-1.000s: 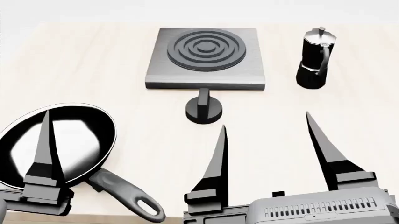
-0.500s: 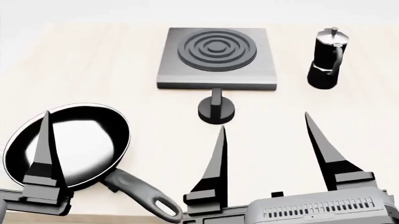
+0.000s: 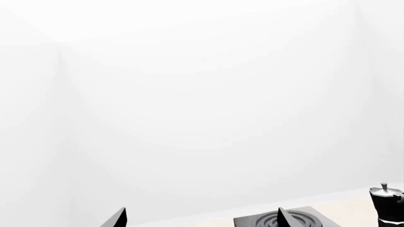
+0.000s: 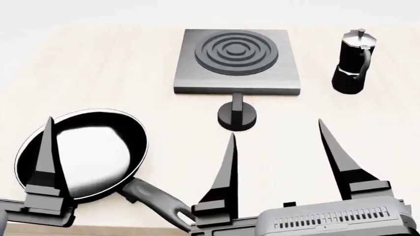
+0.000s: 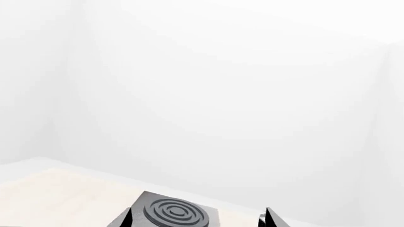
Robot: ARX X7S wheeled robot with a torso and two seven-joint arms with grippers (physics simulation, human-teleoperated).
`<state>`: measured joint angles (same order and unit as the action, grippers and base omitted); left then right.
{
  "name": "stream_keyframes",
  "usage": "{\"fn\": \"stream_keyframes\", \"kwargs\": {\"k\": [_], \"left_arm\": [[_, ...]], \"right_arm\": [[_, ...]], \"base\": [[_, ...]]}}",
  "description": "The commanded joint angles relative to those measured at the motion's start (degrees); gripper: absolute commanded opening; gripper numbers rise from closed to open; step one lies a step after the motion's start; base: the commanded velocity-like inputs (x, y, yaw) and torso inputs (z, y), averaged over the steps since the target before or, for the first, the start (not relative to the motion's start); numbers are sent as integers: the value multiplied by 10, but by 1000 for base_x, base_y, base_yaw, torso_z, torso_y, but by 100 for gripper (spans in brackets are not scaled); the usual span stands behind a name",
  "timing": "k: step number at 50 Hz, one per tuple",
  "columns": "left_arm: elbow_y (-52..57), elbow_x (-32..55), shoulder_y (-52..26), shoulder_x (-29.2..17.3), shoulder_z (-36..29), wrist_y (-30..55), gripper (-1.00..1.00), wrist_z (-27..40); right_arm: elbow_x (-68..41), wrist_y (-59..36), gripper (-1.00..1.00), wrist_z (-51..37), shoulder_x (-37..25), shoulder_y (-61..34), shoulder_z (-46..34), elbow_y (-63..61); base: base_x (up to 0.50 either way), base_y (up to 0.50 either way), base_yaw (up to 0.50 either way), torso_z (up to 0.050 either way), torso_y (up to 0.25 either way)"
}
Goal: Turn on the stove.
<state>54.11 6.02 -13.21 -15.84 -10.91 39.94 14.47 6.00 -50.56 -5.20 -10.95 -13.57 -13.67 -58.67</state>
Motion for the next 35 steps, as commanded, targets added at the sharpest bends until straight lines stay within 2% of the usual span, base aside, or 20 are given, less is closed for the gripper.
{"fn": "stream_keyframes", "kwargs": {"k": [1, 35], "left_arm": [[-3, 2, 0, -2, -2, -3, 100, 3], [0, 9, -2, -9, -5, -1, 100, 12]], "right_arm": [[-5, 3, 100, -1, 2, 2, 6, 4], [-7, -1, 100, -8, -3, 0, 4, 3]], "base": [[0, 0, 0, 0, 0], [192, 0, 0, 0, 0]]}}
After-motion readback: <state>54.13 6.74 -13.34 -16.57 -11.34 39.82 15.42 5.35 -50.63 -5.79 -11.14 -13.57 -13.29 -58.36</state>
